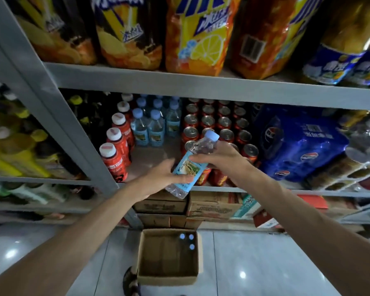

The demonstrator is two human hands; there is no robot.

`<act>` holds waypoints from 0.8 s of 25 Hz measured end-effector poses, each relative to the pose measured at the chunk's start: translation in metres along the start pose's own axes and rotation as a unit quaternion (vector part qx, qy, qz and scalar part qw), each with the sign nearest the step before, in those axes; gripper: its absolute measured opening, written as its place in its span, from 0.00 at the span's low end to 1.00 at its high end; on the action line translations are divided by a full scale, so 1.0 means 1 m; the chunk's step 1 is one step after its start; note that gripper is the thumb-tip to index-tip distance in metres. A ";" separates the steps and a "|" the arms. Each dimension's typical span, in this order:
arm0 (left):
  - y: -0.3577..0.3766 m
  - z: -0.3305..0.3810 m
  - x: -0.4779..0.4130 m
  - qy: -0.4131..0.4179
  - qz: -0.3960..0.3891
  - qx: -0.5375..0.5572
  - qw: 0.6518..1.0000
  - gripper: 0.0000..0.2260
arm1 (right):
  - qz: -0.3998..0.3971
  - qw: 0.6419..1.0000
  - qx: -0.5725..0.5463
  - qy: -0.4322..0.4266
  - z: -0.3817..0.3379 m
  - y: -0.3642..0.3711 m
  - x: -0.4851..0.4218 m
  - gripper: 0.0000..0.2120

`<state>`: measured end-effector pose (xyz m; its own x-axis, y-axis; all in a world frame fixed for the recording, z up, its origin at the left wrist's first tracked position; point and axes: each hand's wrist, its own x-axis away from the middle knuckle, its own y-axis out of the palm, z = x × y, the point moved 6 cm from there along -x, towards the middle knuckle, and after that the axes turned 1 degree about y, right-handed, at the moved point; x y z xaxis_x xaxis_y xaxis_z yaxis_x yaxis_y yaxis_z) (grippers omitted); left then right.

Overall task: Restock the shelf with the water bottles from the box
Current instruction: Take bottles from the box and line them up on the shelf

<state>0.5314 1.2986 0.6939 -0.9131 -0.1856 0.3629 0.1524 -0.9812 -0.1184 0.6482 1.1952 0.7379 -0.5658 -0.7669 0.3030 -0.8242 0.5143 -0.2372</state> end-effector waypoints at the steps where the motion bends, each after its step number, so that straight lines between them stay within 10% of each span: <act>1: -0.007 -0.005 -0.007 0.002 0.030 -0.033 0.999 0.23 | 0.008 0.999 0.048 -0.001 -0.004 -0.001 -0.009 0.13; 6: -0.061 -0.032 -0.043 0.010 0.201 -0.265 0.943 0.37 | 0.077 0.951 0.293 -0.070 -0.035 0.012 -0.066 0.13; 13: -0.096 -0.121 -0.076 -0.172 0.070 -0.493 0.850 0.52 | 0.177 0.925 0.316 -0.112 -0.035 0.023 -0.154 0.21; 20: -0.100 -0.103 -0.085 -0.094 0.083 -0.549 0.826 0.37 | 0.180 0.918 0.340 -0.094 -0.009 0.030 -0.198 0.22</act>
<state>0.5547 1.4184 0.5796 -0.8231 -0.4195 0.3829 -0.2599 -0.3213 -0.9106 0.7355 1.3654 0.6787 -0.7313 -0.6796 -0.0573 -0.3423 0.4384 -0.8310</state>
